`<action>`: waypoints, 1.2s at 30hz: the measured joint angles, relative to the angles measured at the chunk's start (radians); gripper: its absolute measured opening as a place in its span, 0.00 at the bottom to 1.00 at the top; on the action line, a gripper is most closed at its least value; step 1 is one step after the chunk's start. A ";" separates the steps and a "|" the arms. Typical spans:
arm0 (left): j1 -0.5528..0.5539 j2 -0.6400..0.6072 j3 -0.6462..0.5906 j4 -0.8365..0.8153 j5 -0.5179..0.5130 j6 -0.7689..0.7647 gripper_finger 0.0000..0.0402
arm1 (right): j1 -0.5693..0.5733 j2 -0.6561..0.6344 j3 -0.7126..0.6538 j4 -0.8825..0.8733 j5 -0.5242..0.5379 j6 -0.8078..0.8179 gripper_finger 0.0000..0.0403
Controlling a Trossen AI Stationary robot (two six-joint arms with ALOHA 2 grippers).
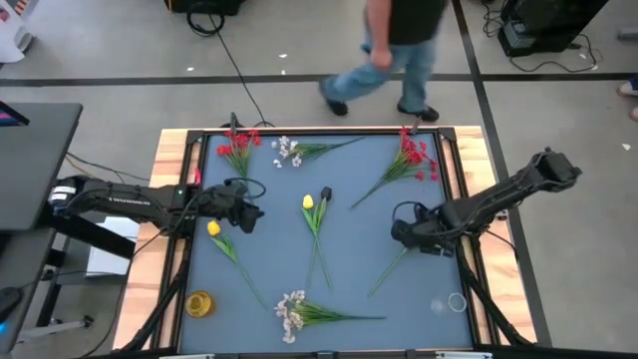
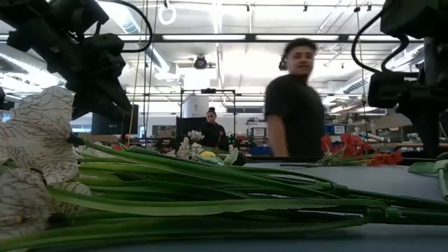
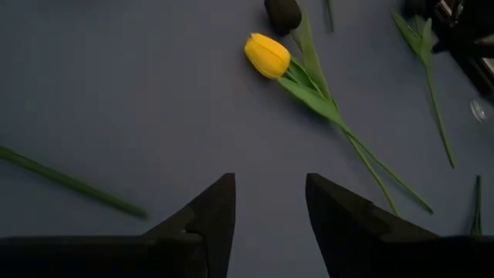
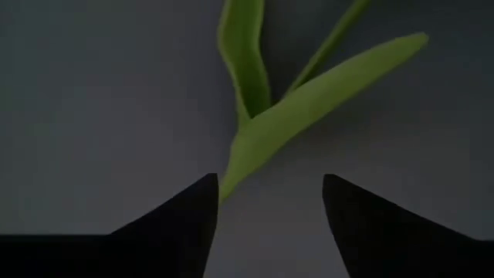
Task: Sort flowers into vase by color
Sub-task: Put the right black flower into the transparent vase
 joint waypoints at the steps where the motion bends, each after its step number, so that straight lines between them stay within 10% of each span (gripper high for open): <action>1: 0.007 0.000 0.000 0.000 0.006 0.002 0.41 | 0.003 0.012 0.000 -0.002 0.005 0.006 0.59; 22: 0.152 0.000 0.000 0.011 0.160 0.075 0.41 | -0.073 0.168 0.006 0.007 0.061 -0.019 0.56; 36: 0.181 -0.016 0.084 0.043 0.158 0.213 0.41 | -0.077 0.169 0.002 -0.035 0.151 -0.083 0.14</action>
